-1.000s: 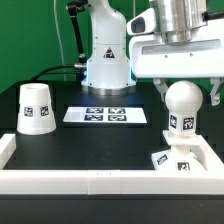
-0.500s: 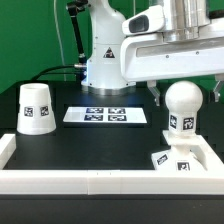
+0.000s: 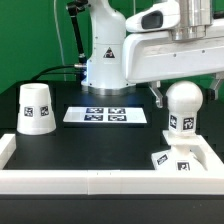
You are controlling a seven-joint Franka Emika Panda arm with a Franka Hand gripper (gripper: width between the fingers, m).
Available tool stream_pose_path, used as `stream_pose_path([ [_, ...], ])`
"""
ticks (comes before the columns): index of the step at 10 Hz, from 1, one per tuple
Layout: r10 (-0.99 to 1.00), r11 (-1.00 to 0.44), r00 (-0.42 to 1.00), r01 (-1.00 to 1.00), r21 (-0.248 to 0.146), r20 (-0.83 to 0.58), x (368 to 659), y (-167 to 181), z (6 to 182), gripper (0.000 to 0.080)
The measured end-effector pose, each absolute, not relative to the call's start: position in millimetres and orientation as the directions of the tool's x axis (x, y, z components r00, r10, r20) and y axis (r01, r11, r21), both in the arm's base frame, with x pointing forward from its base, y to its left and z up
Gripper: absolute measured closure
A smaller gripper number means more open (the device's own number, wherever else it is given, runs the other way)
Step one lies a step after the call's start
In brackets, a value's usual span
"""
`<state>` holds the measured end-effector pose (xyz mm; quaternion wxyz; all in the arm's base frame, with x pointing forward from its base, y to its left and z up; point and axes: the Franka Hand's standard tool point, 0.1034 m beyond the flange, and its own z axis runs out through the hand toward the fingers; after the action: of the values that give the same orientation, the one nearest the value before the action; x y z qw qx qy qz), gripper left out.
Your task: Assemble lamp
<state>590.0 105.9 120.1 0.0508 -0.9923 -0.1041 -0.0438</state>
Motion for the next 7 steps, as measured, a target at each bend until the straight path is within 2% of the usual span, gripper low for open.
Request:
stream_pose_path([
  [7, 0.575, -0.812, 0.809, 0.582, -0.037, 0.118, 595.5, 101.4, 120.6, 0.0101],
])
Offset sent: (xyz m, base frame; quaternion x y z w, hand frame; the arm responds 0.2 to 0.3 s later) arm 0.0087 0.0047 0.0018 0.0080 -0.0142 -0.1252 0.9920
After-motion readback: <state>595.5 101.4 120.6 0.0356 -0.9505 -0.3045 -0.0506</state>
